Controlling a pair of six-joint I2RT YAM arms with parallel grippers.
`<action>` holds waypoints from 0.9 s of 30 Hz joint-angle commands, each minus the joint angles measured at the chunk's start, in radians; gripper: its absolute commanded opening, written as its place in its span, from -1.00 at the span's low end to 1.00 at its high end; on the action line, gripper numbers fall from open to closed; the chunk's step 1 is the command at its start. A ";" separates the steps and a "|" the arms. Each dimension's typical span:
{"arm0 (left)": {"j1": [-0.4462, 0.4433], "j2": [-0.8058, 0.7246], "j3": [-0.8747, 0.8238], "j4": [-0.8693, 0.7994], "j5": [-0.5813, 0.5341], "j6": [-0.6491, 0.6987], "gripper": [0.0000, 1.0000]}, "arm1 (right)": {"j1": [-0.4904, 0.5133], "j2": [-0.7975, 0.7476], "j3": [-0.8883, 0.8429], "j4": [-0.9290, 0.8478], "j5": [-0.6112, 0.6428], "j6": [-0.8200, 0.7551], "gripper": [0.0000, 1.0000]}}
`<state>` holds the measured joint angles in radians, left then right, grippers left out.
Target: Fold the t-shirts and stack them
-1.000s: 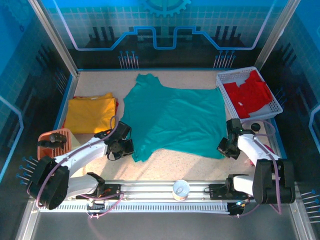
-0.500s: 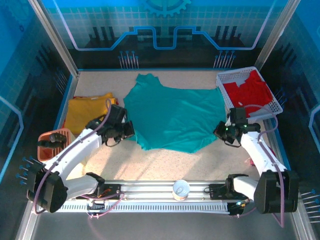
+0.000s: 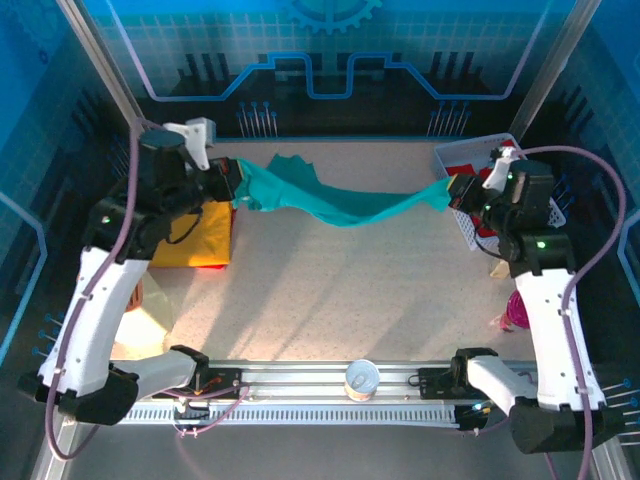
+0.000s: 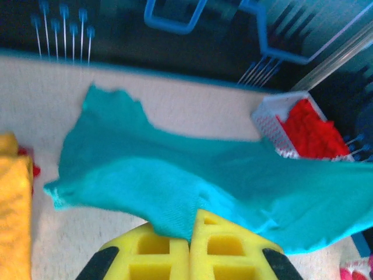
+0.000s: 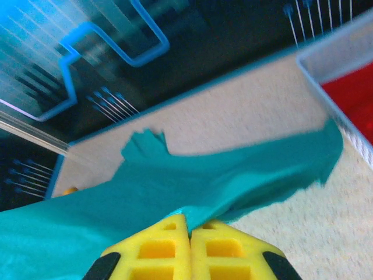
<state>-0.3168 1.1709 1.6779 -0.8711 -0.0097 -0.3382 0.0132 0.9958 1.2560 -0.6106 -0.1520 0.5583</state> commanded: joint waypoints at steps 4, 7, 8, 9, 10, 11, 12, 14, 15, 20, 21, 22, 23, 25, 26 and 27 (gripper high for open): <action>0.005 -0.103 0.174 -0.021 -0.013 0.156 -1.00 | 0.013 -0.079 0.184 -0.032 -0.044 -0.051 -1.00; 0.005 -0.166 0.198 0.016 0.034 0.184 -1.00 | 0.012 -0.120 0.230 -0.040 -0.063 -0.067 -1.00; 0.005 -0.184 0.206 0.026 0.056 0.188 -1.00 | 0.012 -0.133 0.242 -0.044 -0.068 -0.072 -1.00; 0.005 -0.200 0.219 0.034 0.076 0.188 -1.00 | 0.012 -0.147 0.254 -0.051 -0.067 -0.074 -1.00; 0.005 -0.211 0.231 0.035 0.093 0.185 -1.00 | 0.013 -0.158 0.264 -0.058 -0.066 -0.074 -1.00; 0.006 -0.220 0.250 0.037 0.109 0.179 -1.00 | 0.012 -0.171 0.276 -0.068 -0.067 -0.078 -1.00; 0.006 -0.228 0.271 0.037 0.126 0.175 -1.00 | 0.012 -0.184 0.287 -0.078 -0.066 -0.079 -1.00; 0.006 -0.236 0.312 0.035 0.144 0.167 -1.00 | 0.012 -0.205 0.306 -0.097 -0.058 -0.074 -1.00; 0.006 -0.234 0.336 0.035 0.149 0.166 -1.00 | 0.013 -0.215 0.315 -0.104 -0.052 -0.071 -1.00; 0.005 -0.184 0.391 0.061 0.157 0.190 -1.00 | 0.011 -0.219 0.353 -0.152 -0.008 -0.049 -1.00; 0.005 -0.171 0.376 0.079 0.143 0.200 -1.00 | 0.012 -0.211 0.361 -0.162 -0.006 -0.049 -1.00; 0.005 -0.159 0.360 0.094 0.127 0.210 -1.00 | 0.011 -0.205 0.361 -0.169 -0.001 -0.049 -1.00; 0.005 -0.141 0.338 0.107 0.110 0.218 -1.00 | 0.011 -0.195 0.356 -0.181 0.011 -0.045 -1.00; 0.005 -0.106 0.283 0.126 0.082 0.217 -1.00 | 0.013 -0.174 0.337 -0.209 0.032 -0.042 -1.00; 0.006 -0.093 0.232 0.146 0.061 0.203 -1.00 | 0.013 -0.159 0.319 -0.232 0.052 -0.037 -1.00; 0.005 -0.087 0.167 0.180 0.050 0.191 -1.00 | 0.012 -0.145 0.294 -0.257 0.076 -0.032 -1.00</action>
<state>-0.3168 1.0107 1.9568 -0.7574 0.1001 -0.1539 0.0132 0.8032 1.5894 -0.7818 -0.1448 0.5095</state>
